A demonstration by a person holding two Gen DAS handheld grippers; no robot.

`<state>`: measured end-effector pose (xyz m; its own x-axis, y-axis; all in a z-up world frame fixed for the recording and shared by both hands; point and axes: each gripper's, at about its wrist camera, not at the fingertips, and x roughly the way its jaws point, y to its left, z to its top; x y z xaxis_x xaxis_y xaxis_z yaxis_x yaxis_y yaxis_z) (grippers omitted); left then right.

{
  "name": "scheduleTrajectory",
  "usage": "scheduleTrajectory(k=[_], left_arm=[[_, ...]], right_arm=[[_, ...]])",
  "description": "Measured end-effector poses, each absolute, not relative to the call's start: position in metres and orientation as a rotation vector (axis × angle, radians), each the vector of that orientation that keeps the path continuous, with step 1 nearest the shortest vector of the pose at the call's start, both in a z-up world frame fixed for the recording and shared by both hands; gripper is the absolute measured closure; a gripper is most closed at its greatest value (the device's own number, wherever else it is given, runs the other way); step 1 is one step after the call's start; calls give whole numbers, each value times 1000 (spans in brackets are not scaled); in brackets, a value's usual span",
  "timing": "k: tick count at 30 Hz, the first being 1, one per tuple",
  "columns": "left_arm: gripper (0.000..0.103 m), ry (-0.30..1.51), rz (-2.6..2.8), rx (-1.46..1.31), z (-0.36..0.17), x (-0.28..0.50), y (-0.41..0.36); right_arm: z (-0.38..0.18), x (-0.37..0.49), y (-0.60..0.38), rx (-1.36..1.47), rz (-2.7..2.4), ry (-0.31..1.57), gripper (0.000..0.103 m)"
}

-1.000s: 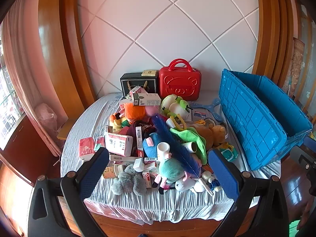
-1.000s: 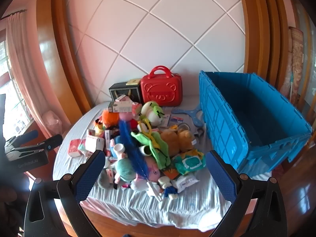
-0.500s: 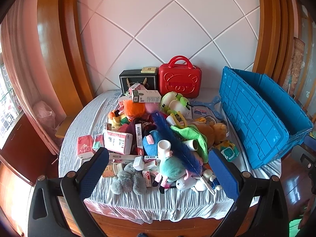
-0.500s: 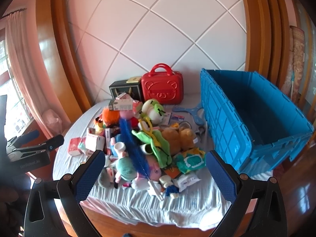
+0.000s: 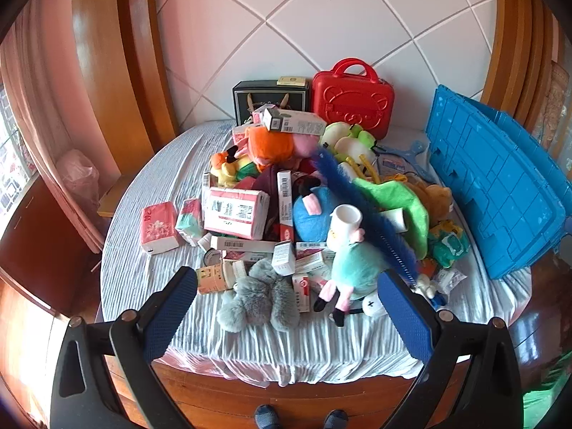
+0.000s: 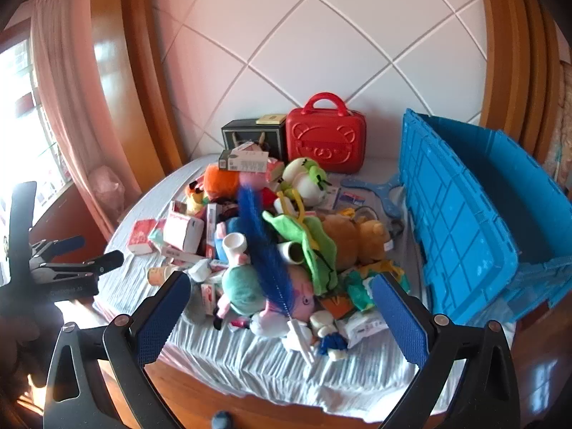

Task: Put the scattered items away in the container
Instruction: 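Move both tools toward the heap of toys and boxes, then grasp the grey fluffy plush with the left tool while the right tool grasps the blue feather duster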

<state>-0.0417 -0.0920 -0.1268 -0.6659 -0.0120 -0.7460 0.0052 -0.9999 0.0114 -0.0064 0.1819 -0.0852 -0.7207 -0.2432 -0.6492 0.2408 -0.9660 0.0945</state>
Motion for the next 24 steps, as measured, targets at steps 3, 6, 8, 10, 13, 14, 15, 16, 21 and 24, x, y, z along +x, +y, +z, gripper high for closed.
scheduleTrajectory(k=[3, 6, 8, 10, 13, 14, 15, 16, 21, 24], left_arm=[[1, -36, -2826, 1328, -152, -51, -109], [1, -55, -2800, 1371, -180, -61, -126], [1, -59, -2786, 1403, -200, -69, -136], [1, -62, -2777, 1440, -222, -77, -144], [1, -77, -2775, 1491, -251, -90, -149], [1, -87, -2775, 1506, -259, -94, -149], [1, -97, -2774, 1525, -268, -98, -148], [1, -103, -2774, 1545, -277, -103, -147], [1, -109, -2775, 1638, -322, -125, -137], [1, -97, -2763, 1690, -348, -138, -131]], right_arm=[[-109, -20, 169, 1065, -2661, 8, 0], [-136, -32, 156, 1104, -2639, 44, 0], [-155, -39, 146, 1137, -2613, 62, 0], [-174, -46, 138, 1180, -2594, 71, 0], [-197, -53, 129, 1226, -2581, 88, 0], [-204, -56, 126, 1242, -2581, 98, 0], [-210, -59, 124, 1258, -2581, 104, 0], [-217, -61, 123, 1271, -2582, 106, 0], [-245, -74, 119, 1347, -2590, 116, 0], [-252, -80, 115, 1367, -2596, 123, 0]])
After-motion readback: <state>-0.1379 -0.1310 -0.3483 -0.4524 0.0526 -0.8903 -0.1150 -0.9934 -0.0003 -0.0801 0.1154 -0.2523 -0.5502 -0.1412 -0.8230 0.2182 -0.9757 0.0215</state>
